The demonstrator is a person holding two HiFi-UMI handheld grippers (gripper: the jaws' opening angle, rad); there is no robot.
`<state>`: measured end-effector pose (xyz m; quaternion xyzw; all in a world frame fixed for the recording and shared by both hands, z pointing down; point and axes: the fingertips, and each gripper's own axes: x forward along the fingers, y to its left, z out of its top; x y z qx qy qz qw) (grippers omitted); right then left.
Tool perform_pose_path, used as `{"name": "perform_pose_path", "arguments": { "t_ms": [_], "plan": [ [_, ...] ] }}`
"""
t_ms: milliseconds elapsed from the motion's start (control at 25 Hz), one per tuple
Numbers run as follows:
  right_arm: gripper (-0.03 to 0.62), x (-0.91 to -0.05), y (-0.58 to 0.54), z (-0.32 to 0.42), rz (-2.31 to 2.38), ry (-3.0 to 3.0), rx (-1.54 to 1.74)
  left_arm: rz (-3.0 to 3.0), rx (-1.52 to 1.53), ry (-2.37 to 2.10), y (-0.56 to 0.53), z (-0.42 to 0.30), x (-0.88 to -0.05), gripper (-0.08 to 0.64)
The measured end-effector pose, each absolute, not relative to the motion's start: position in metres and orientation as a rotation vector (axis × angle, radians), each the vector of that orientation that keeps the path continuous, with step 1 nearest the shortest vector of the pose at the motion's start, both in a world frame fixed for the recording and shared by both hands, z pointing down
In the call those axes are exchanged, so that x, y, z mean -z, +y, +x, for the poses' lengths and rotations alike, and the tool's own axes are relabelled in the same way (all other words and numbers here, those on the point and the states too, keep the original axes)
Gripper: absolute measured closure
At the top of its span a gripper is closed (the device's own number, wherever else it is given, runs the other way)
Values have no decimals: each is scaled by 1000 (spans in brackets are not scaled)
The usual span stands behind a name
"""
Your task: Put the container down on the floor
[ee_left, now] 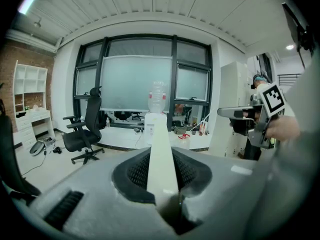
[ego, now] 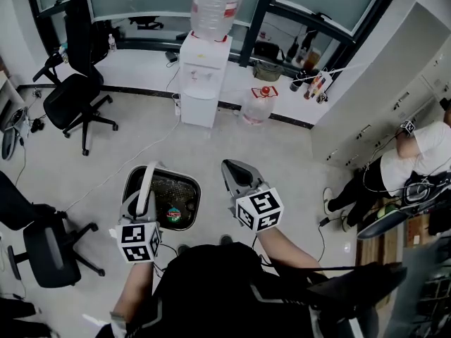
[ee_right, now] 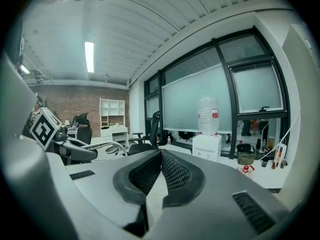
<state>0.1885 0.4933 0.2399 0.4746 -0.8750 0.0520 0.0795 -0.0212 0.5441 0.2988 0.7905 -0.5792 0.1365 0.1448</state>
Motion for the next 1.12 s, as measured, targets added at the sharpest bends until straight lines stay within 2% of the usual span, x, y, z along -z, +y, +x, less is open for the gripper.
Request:
{"name": "perform_pose_path", "arguments": {
  "t_ms": [480, 1120],
  "plan": [
    [586, -251, 486, 138, 1378, -2603, -132, 2286, -407, -1653, 532, -68, -315, 488],
    [586, -254, 337, 102, 1150, -2725, -111, 2160, -419, -1790, 409, -92, -312, 488]
  ]
}}
